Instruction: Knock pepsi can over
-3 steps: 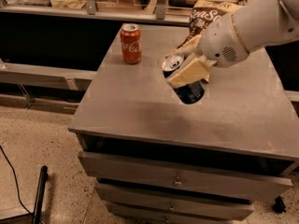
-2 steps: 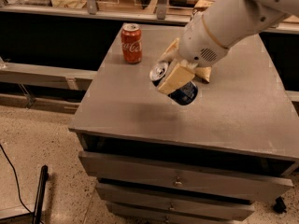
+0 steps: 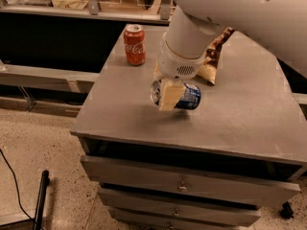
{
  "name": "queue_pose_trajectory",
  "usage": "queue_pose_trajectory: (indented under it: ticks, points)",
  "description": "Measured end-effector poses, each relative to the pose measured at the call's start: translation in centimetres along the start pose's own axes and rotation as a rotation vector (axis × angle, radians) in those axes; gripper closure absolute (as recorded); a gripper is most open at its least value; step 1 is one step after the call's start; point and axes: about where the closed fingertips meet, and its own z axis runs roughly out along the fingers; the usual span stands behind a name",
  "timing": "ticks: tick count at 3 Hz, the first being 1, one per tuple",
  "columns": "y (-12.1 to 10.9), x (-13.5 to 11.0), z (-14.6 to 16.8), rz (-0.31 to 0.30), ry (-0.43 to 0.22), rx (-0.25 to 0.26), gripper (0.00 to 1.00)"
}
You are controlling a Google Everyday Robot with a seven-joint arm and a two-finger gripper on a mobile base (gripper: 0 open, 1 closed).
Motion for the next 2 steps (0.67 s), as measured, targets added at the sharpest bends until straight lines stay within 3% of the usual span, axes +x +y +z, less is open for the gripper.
queue_pose_trajectory:
  ticks: [1, 2]
  points:
    - [-0.6, 2.4, 1.9, -0.058, 0.172, -0.042, 0.59]
    - [-1.5, 3.9, 3.2, -0.07, 0.285, -0.119, 0.36]
